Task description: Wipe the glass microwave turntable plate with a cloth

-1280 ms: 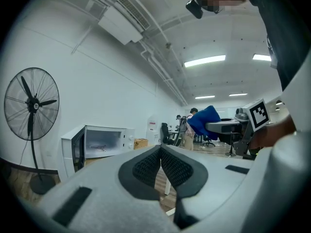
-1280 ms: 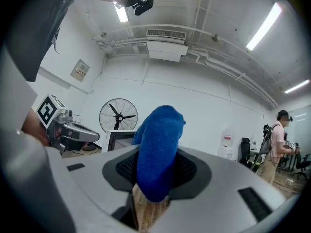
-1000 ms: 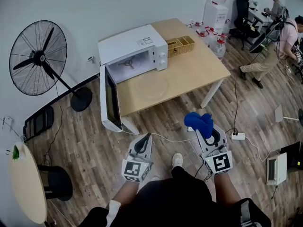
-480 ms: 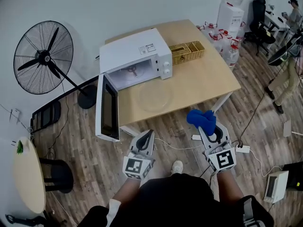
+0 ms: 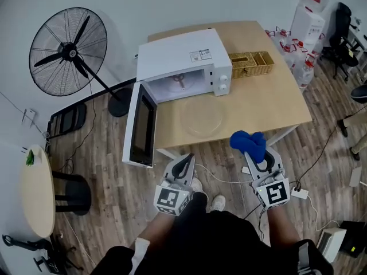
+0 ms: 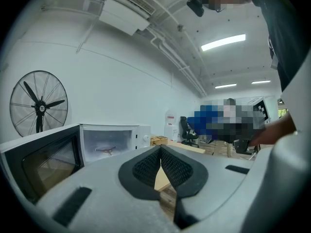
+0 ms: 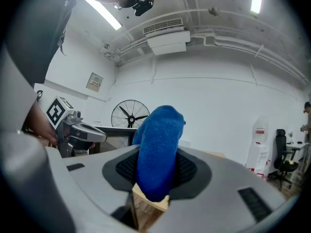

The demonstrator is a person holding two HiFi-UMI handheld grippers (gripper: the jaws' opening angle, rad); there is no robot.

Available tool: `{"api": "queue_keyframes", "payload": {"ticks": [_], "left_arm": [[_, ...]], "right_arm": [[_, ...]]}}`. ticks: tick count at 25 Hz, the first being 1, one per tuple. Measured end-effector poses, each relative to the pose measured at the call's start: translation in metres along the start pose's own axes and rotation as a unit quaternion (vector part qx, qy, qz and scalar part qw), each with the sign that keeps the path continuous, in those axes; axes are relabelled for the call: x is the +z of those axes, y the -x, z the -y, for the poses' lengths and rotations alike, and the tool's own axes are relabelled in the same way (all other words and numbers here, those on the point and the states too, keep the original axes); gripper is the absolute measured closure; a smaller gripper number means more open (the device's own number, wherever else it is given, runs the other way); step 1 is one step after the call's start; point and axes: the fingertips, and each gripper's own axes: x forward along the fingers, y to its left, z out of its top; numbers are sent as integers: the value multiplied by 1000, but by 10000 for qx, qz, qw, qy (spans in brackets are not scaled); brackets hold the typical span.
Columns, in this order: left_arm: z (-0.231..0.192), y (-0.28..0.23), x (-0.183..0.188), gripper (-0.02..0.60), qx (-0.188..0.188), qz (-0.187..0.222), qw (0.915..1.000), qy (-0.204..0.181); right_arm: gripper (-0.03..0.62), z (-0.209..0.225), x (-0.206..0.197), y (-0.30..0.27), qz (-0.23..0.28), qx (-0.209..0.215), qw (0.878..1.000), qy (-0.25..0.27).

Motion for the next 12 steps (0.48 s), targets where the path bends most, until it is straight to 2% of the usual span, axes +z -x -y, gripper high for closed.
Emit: {"api": "queue_keyframes", "payload": {"ticks": [6, 9, 12], "left_arm": [[-37, -25, 1, 575, 30, 70, 9999, 83], [-61, -43, 5, 575, 16, 114, 9997, 192], [-86, -59, 10, 575, -1, 149, 9996, 256]], "right_arm": [[456, -1, 0, -49, -71, 148, 9998, 81], [454, 4, 5, -82, -17, 219, 9991, 364], [454, 13, 11, -114, -165, 121, 9990, 407]]}}
